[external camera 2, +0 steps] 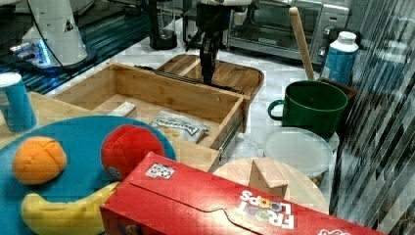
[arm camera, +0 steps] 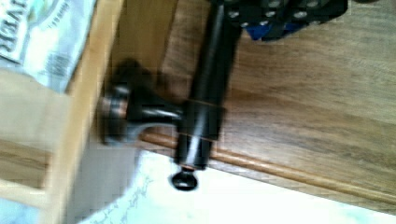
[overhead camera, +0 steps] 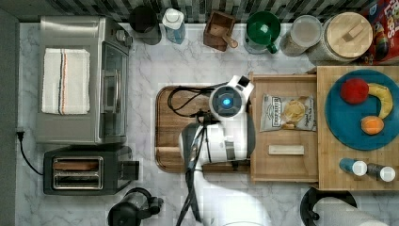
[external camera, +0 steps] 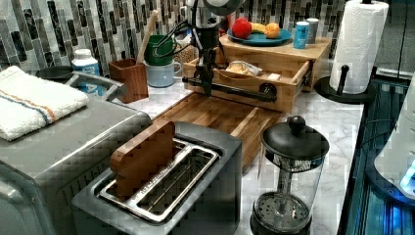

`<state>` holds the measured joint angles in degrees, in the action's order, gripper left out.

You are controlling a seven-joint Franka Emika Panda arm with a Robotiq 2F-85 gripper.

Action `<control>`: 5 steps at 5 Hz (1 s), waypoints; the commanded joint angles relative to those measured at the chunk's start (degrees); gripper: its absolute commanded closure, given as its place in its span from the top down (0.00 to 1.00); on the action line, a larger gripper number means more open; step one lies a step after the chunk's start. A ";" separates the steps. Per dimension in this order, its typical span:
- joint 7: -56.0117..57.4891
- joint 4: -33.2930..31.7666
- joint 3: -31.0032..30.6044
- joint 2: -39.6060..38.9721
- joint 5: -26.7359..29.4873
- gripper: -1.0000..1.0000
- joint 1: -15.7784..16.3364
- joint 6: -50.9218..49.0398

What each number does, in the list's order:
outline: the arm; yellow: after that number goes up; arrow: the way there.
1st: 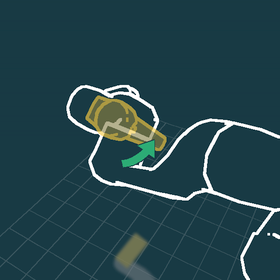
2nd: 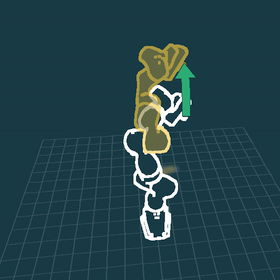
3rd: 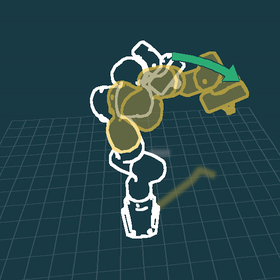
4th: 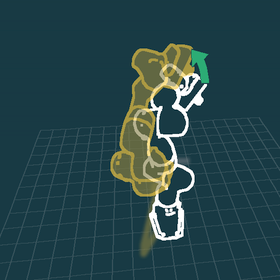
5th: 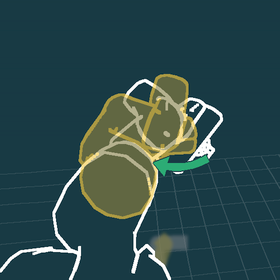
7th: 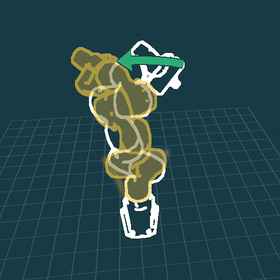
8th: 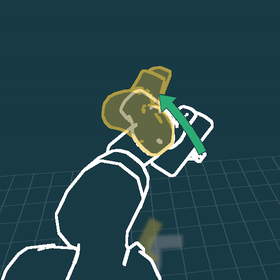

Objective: Close the drawer.

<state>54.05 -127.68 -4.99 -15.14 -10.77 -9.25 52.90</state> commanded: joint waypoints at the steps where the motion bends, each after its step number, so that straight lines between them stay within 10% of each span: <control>1: 6.52 3.02 2.23 1.69 0.21 0.00 -6.76 -9.73; 5: 27.41 11.19 7.74 -4.63 0.63 0.00 -19.43 -2.77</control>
<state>76.26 -124.33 -1.77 -17.42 -9.50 -20.90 48.06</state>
